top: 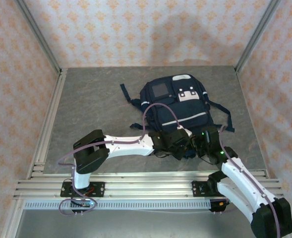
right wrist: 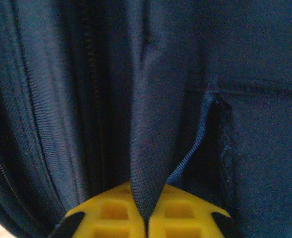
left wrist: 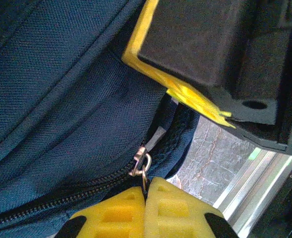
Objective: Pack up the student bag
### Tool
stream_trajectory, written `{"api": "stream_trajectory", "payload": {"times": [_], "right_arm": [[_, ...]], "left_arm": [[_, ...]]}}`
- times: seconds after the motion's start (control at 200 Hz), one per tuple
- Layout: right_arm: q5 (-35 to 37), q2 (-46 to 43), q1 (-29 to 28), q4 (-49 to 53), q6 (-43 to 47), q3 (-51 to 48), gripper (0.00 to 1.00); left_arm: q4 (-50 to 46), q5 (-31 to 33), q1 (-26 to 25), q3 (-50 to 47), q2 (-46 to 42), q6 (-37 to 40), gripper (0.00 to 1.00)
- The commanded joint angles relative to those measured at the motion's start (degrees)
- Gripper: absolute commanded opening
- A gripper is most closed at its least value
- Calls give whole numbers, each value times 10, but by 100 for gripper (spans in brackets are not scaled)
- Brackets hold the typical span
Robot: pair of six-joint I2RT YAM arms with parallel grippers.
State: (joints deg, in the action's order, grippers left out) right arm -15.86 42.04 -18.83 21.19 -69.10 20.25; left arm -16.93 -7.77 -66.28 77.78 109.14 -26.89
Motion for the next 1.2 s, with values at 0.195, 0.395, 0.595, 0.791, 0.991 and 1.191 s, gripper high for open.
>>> {"api": "stream_trajectory", "payload": {"times": [0.195, 0.395, 0.595, 0.791, 0.991, 1.191], "right_arm": [[91, -10, -3, 41, 35, 18, 0], [111, -23, -3, 58, 39, 18, 0], [127, -25, -2, 71, 53, 26, 0], [150, -24, -2, 87, 73, 38, 0], [175, -22, 4, 110, 94, 58, 0], [125, -13, 5, 99, 115, 77, 13]], "left_arm": [[-32, 39, 10, -49, -52, -3, 0], [-38, 50, 29, -95, -90, -9, 0], [-41, 53, 51, -127, -118, -7, 0], [-38, 54, 72, -158, -133, -5, 0], [-33, 55, 84, -181, -145, -4, 0], [-14, 37, 87, -186, -137, -4, 0]]}}
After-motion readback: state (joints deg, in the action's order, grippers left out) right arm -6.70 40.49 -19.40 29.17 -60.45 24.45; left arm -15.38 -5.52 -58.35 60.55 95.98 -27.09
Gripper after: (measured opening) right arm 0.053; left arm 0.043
